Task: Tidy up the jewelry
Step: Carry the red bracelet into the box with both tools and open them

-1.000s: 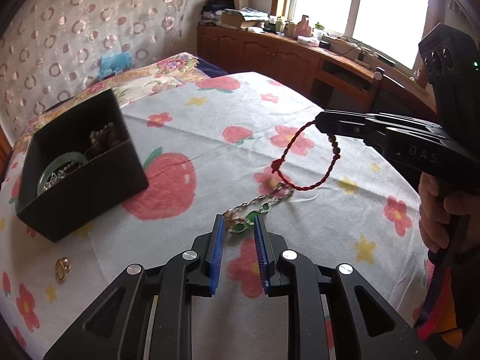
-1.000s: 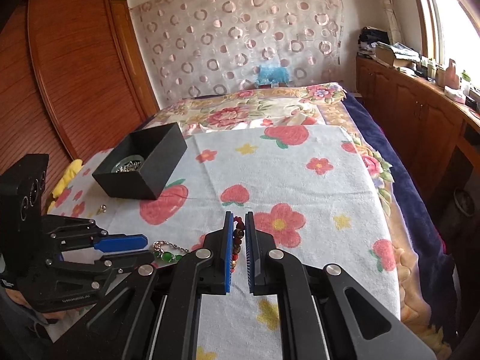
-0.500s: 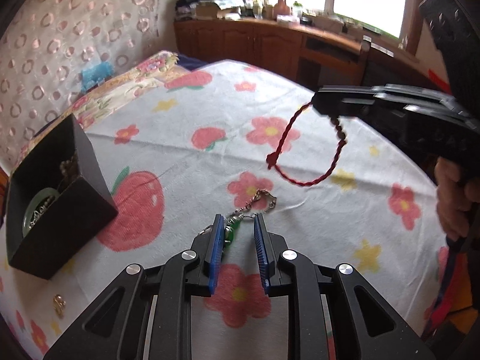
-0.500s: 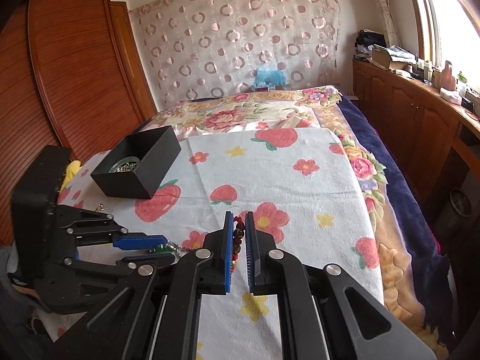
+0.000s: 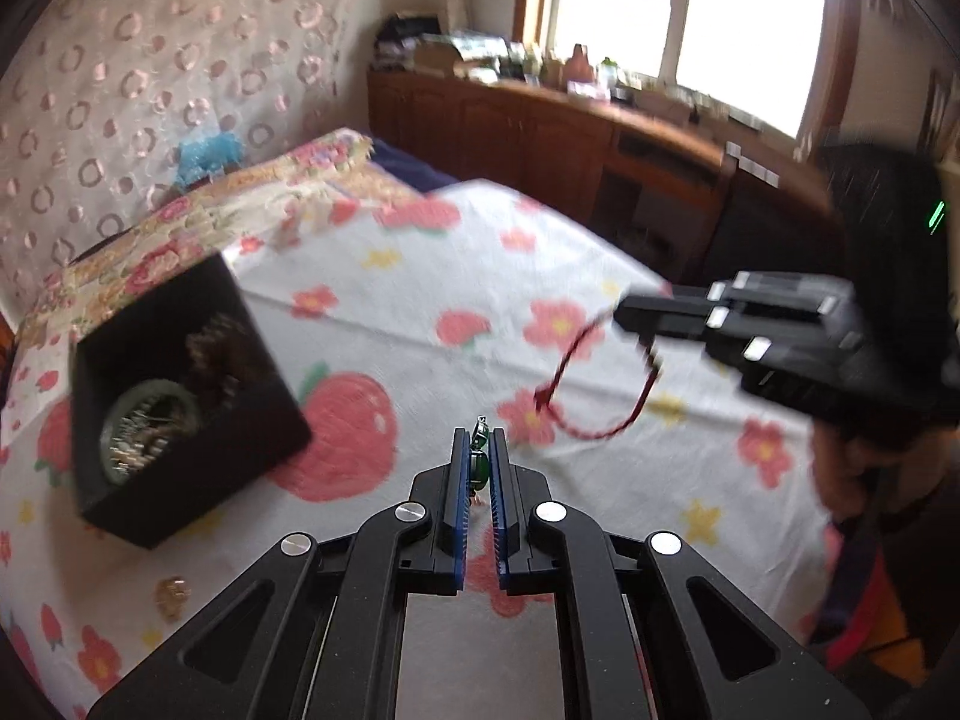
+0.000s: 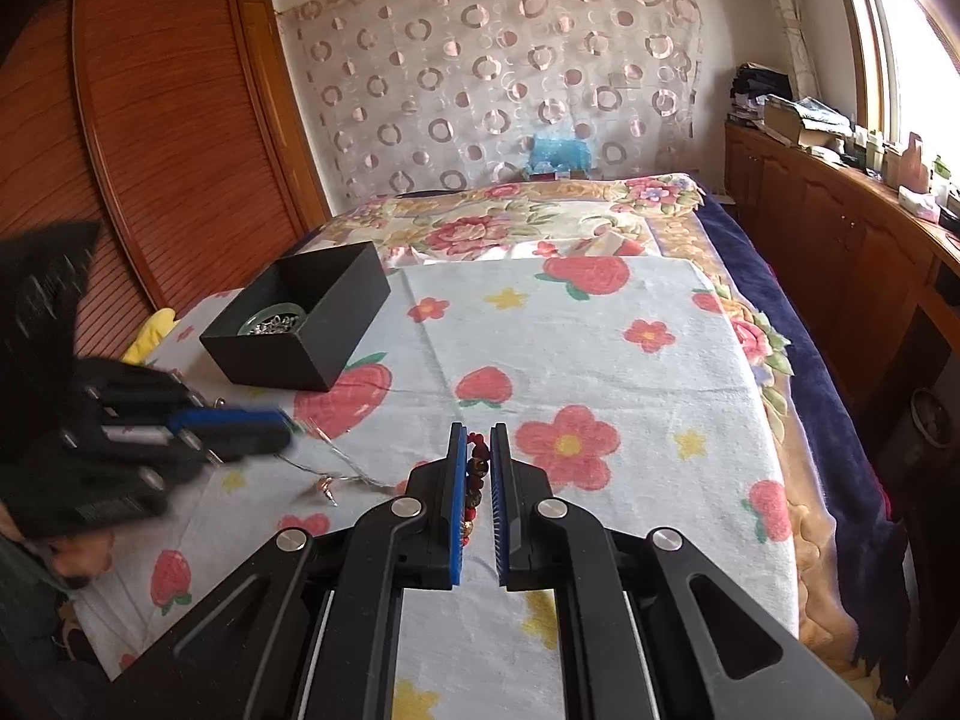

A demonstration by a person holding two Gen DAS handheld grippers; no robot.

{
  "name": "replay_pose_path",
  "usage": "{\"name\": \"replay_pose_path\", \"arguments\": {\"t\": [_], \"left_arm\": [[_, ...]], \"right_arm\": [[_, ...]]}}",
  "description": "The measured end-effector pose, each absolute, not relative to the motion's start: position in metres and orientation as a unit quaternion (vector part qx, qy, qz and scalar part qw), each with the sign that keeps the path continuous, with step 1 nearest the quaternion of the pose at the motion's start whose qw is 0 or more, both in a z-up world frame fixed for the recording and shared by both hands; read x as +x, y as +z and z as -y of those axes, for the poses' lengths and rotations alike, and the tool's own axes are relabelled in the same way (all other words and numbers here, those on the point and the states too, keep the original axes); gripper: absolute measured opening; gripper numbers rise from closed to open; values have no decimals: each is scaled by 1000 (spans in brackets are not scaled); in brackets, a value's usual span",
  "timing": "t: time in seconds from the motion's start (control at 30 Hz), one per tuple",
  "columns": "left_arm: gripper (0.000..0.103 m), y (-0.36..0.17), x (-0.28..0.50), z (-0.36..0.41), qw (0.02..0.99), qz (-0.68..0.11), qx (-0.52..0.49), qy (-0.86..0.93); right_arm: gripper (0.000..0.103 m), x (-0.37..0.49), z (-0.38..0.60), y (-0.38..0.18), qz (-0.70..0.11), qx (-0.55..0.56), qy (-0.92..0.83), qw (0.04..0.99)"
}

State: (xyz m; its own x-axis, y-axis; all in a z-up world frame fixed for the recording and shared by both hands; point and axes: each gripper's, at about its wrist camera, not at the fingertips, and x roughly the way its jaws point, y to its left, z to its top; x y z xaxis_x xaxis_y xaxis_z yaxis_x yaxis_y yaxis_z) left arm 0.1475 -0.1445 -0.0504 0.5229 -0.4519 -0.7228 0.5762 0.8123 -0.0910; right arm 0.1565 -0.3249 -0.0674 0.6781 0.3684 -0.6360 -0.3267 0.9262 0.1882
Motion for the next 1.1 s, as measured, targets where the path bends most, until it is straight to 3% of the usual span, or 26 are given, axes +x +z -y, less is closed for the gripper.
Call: {"name": "replay_pose_path", "arguments": {"t": [0.33, 1.1], "left_arm": [[5, -9, 140, 110, 895, -345, 55, -279], [6, 0, 210, 36, 931, -328, 23, -159]], "right_arm": [[9, 160, 304, -56, -348, 19, 208, 914], [9, 226, 206, 8, -296, 9, 282, 912]]}}
